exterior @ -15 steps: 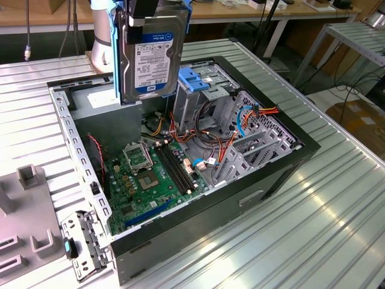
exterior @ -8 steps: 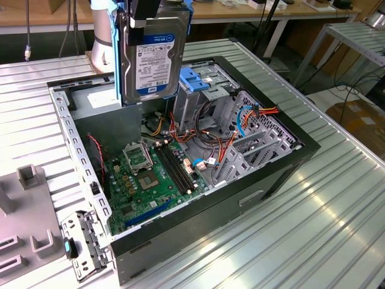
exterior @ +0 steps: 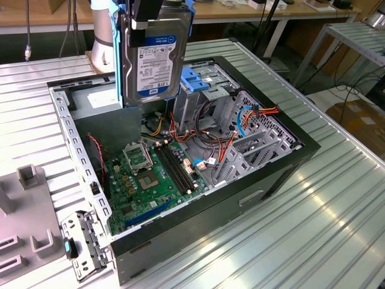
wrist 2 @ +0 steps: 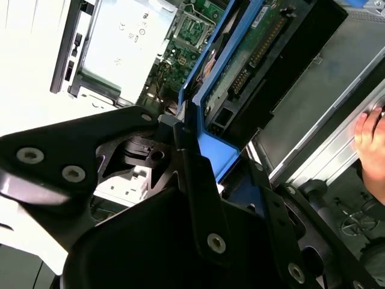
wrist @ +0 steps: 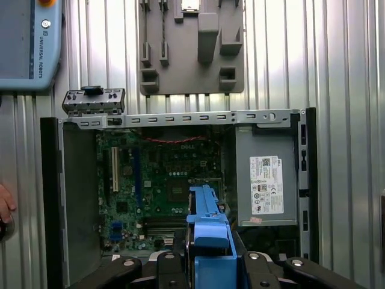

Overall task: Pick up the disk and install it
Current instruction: 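Insert the disk into the insertion slot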

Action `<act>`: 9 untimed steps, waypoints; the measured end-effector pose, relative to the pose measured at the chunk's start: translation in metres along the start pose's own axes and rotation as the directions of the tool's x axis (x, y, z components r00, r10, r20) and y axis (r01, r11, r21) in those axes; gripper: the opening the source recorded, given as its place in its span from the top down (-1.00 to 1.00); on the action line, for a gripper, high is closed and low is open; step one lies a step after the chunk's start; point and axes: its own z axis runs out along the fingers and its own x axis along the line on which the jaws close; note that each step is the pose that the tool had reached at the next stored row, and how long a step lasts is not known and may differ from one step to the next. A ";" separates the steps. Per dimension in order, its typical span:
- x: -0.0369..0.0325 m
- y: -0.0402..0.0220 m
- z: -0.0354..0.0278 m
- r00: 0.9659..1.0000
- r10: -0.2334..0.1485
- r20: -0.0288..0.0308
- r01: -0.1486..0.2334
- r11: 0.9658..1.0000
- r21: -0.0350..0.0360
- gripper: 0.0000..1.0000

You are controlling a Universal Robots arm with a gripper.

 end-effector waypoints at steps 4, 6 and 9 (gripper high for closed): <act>0.0022 -0.0001 0.0002 1.000 0.000 -0.001 0.000 1.000 0.000 0.25; 0.0032 -0.0001 0.0002 1.000 0.000 -0.002 0.000 1.000 0.000 0.25; 0.0045 -0.0002 0.0002 1.000 0.000 -0.003 0.000 1.000 0.000 0.25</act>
